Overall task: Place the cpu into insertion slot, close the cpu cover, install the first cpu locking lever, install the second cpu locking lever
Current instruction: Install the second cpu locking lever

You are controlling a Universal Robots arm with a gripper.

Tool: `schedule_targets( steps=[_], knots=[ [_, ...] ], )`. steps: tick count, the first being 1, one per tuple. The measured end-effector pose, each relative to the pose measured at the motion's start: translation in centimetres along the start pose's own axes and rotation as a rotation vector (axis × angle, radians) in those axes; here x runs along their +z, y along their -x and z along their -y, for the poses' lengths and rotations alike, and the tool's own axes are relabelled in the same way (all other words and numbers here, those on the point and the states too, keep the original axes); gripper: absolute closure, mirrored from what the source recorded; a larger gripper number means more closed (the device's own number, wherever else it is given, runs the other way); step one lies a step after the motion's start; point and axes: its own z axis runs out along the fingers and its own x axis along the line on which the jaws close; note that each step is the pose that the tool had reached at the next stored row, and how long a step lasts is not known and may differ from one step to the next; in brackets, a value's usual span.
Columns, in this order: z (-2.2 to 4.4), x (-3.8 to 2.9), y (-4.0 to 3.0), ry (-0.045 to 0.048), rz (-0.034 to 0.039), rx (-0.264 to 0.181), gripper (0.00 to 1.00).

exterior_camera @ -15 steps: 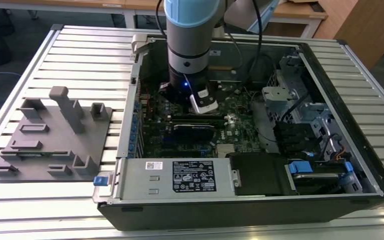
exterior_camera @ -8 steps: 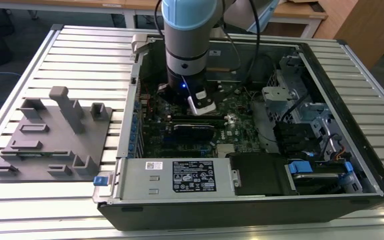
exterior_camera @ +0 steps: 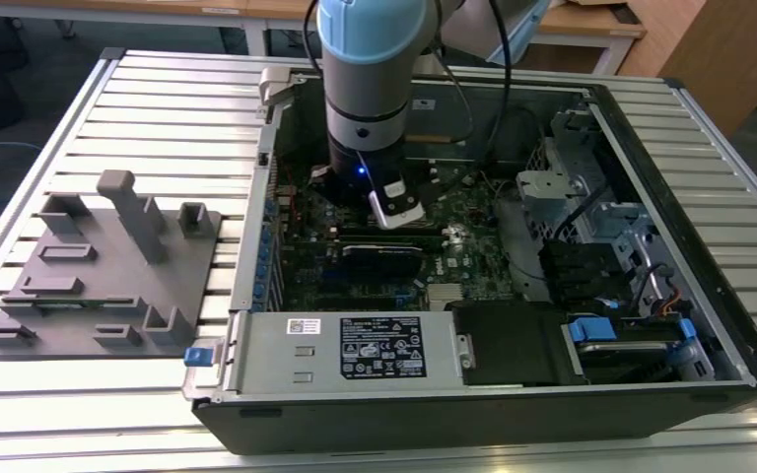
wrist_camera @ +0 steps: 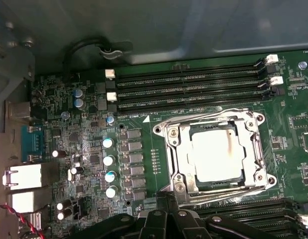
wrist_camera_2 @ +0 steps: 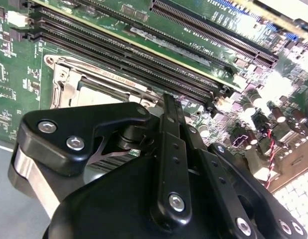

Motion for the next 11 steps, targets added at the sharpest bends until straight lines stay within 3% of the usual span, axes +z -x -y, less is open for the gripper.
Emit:
schedule_targets(
  steps=[3, 11],
  knots=[
    [0.00, 0.01, 0.00, 0.0103, -0.0014, 0.000, 0.90],
    [0.06, 0.26, -0.01, 0.0112, -0.0019, 0.001, 0.90]
  ],
)
